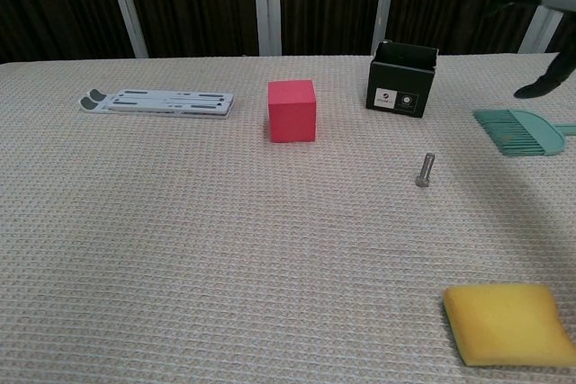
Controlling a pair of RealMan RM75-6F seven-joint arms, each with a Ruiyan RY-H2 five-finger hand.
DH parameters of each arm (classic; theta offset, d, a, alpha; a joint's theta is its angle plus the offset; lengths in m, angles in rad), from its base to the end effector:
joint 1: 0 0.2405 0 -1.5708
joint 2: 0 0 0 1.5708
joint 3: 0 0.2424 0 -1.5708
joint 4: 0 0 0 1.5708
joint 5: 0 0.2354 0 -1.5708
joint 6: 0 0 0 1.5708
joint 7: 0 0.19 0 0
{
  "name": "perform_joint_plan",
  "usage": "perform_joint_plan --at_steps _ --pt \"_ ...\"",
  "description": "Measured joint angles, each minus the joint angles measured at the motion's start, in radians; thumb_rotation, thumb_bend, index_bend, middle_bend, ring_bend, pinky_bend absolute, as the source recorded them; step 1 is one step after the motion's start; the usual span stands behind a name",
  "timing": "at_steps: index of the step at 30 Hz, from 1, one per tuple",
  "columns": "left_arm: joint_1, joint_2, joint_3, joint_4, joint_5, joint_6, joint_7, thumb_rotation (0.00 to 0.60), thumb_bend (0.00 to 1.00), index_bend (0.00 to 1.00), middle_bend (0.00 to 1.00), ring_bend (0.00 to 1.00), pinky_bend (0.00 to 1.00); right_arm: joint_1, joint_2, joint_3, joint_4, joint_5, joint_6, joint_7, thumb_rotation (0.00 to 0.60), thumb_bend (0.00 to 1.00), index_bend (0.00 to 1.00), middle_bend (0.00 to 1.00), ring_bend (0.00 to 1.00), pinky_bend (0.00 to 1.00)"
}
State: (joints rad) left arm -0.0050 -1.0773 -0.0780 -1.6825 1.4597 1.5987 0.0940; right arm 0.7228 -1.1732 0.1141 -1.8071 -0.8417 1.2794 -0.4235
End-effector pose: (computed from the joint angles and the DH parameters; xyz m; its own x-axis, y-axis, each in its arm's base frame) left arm -0.3104 0.2077 0.1632 0.4577 -0.0973 0.8838 0.8877 0.1069 -0.4479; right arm -0.1746 -0.3809 0.0837 0.4587 -0.0832 0.8847 -0.8884 -0.0645 0.4546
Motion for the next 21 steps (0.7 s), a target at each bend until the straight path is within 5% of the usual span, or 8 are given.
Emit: perform_joint_plan --at_steps 7,12,21 --pt "0.004 0.004 0.006 -0.002 0.012 0.006 -0.008 0.600 0.21 0.19 0.00 0.00 0.04 -0.325 0.071 -0.169 -0.060 -0.377 0.348 0.166 0.600 0.18 0.11 0.05 0.03 0.00" --pt "0.007 0.008 0.008 -0.001 0.016 0.010 -0.020 0.600 0.21 0.19 0.00 0.00 0.04 -0.507 0.062 -0.300 -0.008 -0.555 0.485 0.202 0.600 0.18 0.07 0.03 0.02 0.00" --pt "0.008 0.022 0.002 0.015 0.013 0.007 -0.076 0.600 0.21 0.19 0.00 0.00 0.04 -0.553 0.078 -0.296 0.063 -0.611 0.484 0.178 0.600 0.18 0.07 0.02 0.00 0.00"
